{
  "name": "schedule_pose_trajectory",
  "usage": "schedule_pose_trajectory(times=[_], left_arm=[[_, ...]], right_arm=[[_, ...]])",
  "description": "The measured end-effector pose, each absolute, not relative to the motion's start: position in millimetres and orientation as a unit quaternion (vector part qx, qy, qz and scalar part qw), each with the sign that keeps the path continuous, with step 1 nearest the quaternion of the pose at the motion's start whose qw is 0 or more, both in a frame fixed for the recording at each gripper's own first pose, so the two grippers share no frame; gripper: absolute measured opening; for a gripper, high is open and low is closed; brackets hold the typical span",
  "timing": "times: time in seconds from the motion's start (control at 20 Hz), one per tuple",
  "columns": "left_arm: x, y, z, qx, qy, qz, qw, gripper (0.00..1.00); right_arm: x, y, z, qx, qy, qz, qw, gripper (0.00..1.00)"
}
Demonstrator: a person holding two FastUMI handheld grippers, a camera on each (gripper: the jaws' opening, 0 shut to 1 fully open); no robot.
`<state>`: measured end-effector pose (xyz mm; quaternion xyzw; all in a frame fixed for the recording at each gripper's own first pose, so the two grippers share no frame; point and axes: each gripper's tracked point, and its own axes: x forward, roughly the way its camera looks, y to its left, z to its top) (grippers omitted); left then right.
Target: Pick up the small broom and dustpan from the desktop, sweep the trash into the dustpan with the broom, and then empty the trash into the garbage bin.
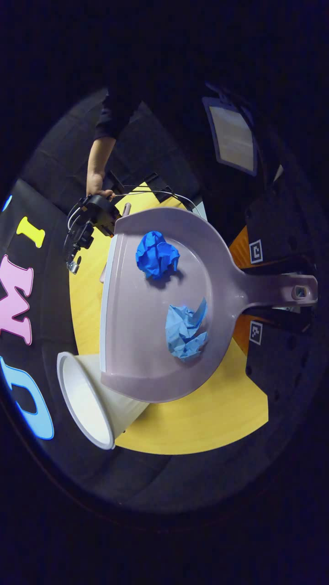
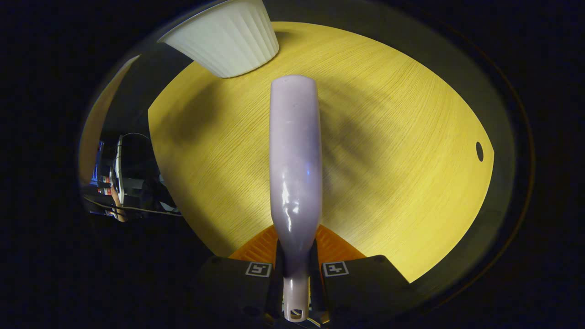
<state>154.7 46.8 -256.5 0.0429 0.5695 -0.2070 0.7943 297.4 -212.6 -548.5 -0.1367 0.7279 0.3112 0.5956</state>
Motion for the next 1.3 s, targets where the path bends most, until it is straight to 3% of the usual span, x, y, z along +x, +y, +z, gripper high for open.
schedule_pose_trajectory(times=[0.3,0.55,0.95,1.3], left_arm=[[213,72,-216,-0.005,0.587,-0.115,0.802,0.3],[316,139,-215,0.047,0.566,-0.02,0.823,0.29],[444,77,-283,0.115,0.647,-0.005,0.754,0.3],[495,45,-282,0.332,0.665,-0.018,0.669,0.3]], right_arm=[[296,-222,-545,-0.092,0.72,0.307,0.616,0.27],[294,-234,-548,-0.04,0.707,0.299,0.64,0.26],[298,-252,-539,0.028,0.688,0.298,0.661,0.26],[297,-253,-537,0.044,0.694,0.294,0.656,0.26]])
